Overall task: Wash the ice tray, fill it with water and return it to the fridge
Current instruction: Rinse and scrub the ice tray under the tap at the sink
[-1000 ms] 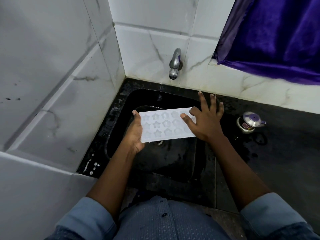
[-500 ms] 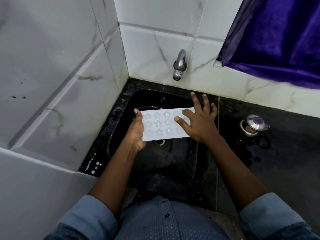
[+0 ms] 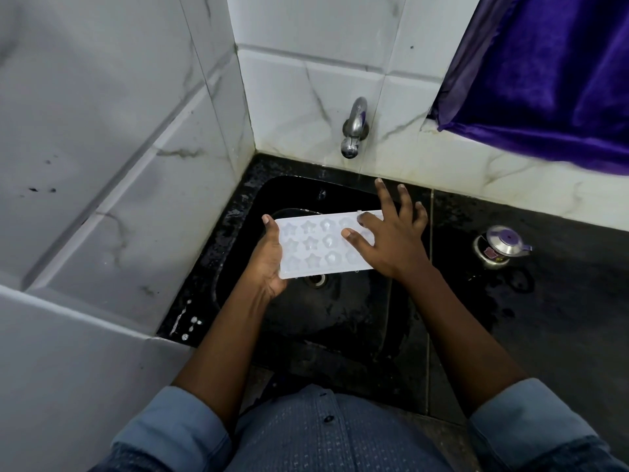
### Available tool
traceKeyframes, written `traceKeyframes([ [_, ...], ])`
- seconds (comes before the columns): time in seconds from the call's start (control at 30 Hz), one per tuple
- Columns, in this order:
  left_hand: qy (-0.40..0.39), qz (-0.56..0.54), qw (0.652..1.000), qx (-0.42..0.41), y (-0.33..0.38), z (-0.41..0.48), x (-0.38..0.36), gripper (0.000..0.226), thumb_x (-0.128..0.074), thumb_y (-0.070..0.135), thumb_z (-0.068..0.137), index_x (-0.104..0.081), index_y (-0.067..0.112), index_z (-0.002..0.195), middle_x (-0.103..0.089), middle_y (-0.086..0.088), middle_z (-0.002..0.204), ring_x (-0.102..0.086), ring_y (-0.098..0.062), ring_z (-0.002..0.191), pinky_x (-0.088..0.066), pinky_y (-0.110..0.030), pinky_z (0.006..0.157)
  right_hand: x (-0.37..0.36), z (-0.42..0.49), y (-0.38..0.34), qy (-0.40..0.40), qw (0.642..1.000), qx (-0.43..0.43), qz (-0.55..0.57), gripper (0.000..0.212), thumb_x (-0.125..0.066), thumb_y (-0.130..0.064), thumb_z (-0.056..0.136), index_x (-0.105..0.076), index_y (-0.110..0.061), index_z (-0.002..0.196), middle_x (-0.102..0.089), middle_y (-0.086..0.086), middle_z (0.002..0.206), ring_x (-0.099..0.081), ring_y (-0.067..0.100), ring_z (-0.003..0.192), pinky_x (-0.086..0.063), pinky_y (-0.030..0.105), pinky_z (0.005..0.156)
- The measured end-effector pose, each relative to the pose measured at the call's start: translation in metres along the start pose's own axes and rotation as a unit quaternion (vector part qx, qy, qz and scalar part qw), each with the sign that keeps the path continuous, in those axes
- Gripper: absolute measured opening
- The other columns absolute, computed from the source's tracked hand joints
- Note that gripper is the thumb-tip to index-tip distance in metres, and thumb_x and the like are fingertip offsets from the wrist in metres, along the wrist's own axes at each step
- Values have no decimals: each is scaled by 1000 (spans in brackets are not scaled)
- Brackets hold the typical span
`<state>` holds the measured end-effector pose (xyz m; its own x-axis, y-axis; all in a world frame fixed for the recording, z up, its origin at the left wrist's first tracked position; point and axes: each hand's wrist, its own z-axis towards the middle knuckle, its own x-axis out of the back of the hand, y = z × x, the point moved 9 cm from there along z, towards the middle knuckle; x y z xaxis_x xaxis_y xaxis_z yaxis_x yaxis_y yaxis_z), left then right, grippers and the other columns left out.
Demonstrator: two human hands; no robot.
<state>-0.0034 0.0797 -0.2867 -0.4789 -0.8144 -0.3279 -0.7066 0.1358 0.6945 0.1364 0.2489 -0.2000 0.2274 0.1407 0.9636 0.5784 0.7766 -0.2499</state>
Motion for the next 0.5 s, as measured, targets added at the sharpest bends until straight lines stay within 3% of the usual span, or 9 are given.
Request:
traceKeyframes([
  [0.27,1,-2,1000,-2,0,-3,-2,90,-17,79,98,-69,13,129,-79,-16,116,-78,-33,101,-64,-45,76,2,-2,3,0,1000,-9,8,60,-33,-81,96,-70,-38,117,2,-5,176,12,32,160,5,64,122],
  [0.5,-14,-1,1000,-8,1,0,-4,93,-16,81,97,-67,13,133,-76,-17,124,-76,-34,108,-62,-48,84,5,-2,3,2,1000,-9,12,59,-34,-79,97,-71,-37,115,-1,-3,176,12,32,160,5,64,122],
])
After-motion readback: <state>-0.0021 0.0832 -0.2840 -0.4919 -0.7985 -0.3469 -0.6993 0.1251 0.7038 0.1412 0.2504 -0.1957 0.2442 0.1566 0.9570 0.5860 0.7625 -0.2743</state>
